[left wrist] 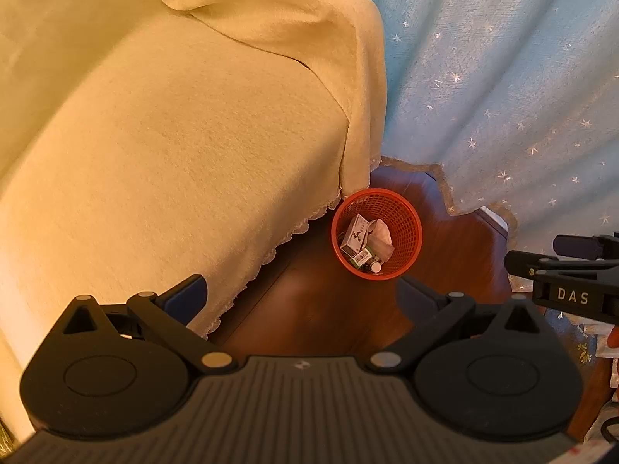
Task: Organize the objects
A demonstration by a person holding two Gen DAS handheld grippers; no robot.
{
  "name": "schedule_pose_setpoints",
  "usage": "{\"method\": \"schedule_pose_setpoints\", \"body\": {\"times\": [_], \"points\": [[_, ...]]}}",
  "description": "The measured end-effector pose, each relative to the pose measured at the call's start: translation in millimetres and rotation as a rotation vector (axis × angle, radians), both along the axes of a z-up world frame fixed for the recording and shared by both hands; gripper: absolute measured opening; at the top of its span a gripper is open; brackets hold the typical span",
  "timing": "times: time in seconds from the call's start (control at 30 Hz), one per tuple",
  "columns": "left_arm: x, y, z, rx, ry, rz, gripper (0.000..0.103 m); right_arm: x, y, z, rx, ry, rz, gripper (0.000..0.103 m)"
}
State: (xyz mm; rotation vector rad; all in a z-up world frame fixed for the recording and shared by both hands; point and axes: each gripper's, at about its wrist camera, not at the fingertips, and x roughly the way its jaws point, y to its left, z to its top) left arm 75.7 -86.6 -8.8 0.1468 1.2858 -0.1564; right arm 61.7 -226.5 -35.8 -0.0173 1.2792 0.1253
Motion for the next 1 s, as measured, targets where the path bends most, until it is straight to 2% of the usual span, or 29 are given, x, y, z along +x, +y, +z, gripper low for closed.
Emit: {"method": "schedule_pose_setpoints", "body": {"times": [0.83, 1.0], "points": [[0.5, 8.4, -2.6, 0.002, -0.02, 0.02, 0.102, -0.5, 3.5, -3.5, 0.0, 0.005, 0.009, 0.062], [1.4, 12.1, -3.2, -0.016, -0.02, 0.032, 0.102, -2.2, 5.4, -4.3, -0.003, 0.006, 0.013, 0.062]]}}
